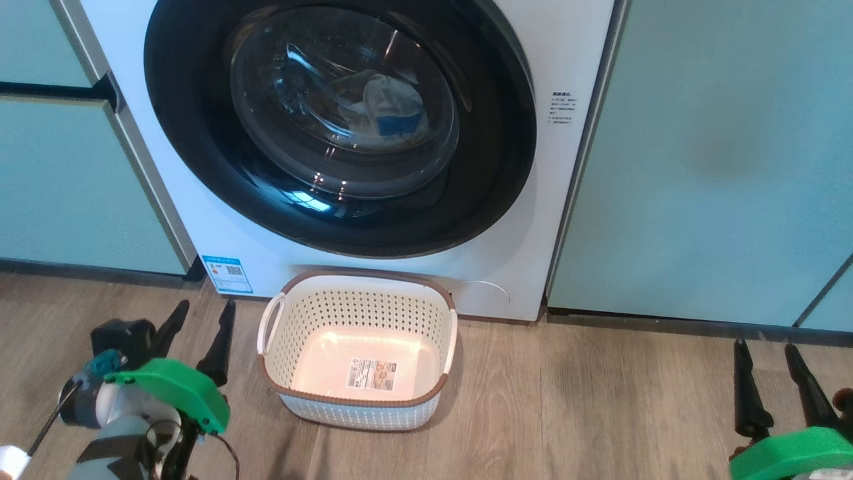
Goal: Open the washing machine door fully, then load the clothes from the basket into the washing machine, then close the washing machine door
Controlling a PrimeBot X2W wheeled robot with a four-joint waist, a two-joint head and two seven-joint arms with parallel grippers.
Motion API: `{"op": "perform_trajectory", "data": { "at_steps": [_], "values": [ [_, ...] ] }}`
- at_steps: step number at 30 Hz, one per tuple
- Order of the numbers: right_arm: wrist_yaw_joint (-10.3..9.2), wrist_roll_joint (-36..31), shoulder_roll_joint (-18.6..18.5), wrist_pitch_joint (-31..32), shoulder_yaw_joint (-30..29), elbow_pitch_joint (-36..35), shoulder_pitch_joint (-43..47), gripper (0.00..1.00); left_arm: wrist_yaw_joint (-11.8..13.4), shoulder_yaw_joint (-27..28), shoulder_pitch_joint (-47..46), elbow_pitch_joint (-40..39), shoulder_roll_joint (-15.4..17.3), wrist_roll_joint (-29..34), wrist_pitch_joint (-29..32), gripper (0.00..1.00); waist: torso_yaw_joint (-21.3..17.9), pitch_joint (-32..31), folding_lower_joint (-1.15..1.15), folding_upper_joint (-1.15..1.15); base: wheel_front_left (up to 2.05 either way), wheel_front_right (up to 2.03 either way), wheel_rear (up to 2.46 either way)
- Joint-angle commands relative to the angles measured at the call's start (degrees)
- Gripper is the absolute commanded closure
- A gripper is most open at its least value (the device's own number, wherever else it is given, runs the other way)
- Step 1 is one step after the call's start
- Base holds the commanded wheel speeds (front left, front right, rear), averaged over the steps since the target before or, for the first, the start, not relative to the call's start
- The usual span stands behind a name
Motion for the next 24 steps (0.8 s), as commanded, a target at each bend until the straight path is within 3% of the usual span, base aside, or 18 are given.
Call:
{"op": "perform_trajectory", "data": {
  "at_steps": [1, 21, 22, 24],
  "values": [
    [-0.19, -0.6, 0.0, -0.4, 1.2, -1.8, -1.9, 0.00, 0.0, 2.0, -2.6, -1.2, 2.0, 0.0, -0.5, 0.00, 0.0, 0.0, 0.00, 0.00, 0.00, 0.00, 0.00],
    [-0.19, -0.5, 0.0, -0.4, 1.1, -1.6, -1.9, 0.00, 0.0, 0.8, -2.9, -1.4, 2.4, -1.6, -0.5, 0.00, 0.3, -0.3, 0.00, 0.00, 0.00, 0.00, 0.00],
    [0.00, 0.0, 0.0, 0.0, 0.0, 0.2, 0.0, 1.00, 0.0, -1.2, 0.0, 0.3, 0.0, -1.5, 0.0, 1.00, 0.3, -0.3, 0.00, 0.00, 0.00, 0.00, 0.00],
    [0.01, 0.0, 0.1, 0.0, 0.1, 2.0, 0.4, 1.00, 0.0, -1.3, 0.9, 1.6, -1.0, -1.6, 0.2, 1.00, 0.3, -0.3, 0.00, 0.00, 0.00, 0.00, 0.00]
  ]
}}
